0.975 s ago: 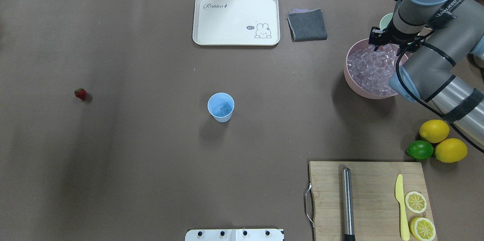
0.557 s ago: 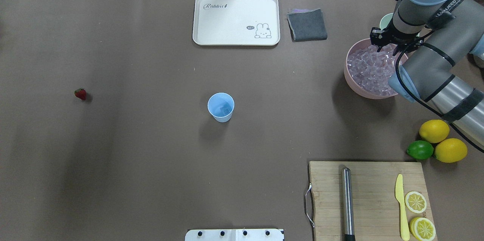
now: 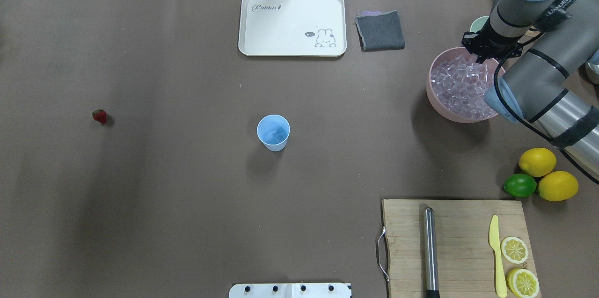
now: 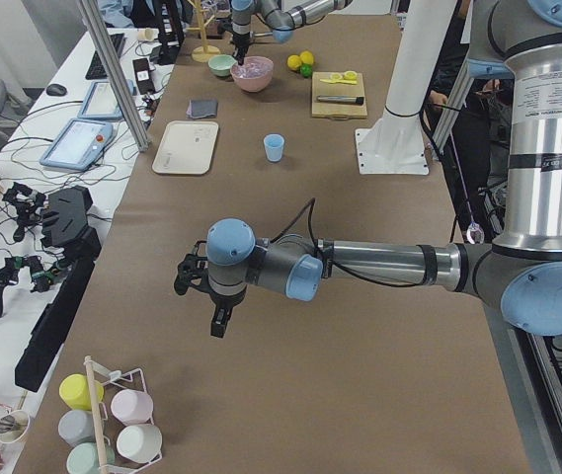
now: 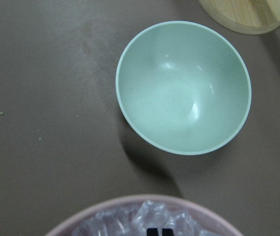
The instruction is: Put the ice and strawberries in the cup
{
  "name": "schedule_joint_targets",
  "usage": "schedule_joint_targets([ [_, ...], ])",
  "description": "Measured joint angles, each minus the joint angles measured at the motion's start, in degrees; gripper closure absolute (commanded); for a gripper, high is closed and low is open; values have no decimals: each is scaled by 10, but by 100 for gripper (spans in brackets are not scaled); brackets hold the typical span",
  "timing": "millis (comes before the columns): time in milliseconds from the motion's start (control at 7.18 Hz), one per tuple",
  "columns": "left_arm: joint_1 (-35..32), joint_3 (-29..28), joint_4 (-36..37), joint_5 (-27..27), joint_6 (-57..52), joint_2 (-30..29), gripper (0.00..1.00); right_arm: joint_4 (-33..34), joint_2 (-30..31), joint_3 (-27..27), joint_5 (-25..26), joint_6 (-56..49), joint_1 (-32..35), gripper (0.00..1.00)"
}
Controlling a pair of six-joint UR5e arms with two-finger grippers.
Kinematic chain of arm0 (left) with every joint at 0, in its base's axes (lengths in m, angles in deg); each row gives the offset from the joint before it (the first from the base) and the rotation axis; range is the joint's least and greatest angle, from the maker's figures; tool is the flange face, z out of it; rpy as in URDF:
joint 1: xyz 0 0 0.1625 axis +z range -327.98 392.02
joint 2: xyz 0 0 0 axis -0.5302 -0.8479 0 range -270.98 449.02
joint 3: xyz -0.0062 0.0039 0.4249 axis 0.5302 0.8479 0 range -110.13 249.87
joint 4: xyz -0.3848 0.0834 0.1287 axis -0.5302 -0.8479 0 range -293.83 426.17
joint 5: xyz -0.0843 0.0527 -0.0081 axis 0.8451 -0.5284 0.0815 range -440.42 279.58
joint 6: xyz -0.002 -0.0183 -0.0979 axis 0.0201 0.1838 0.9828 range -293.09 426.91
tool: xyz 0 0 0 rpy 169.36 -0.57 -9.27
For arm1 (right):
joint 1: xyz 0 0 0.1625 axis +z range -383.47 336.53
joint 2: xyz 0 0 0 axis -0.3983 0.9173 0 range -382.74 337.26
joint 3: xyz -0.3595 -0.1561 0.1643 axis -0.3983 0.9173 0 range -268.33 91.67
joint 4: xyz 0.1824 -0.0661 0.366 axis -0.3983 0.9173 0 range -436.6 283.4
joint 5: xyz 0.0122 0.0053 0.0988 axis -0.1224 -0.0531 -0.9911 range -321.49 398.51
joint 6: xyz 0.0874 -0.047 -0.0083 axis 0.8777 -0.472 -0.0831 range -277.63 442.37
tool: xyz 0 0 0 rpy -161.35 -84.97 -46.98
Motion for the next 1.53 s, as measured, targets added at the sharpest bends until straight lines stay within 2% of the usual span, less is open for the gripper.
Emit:
schedule_joint_targets([
  [139,0,-1,0,0,0,0,2,9,2,-14,-4,0,3,78],
  [279,0,-2,0,0,-1,0,2,24,3,-28,-6,1,3,36],
  [418,0,-3,0,0,-1,0,2,35,3,-37,-6,3,3,13],
  [1533,0,-3,0,1,-1,4,2,36,-3,-33,0,-72,-32,12],
])
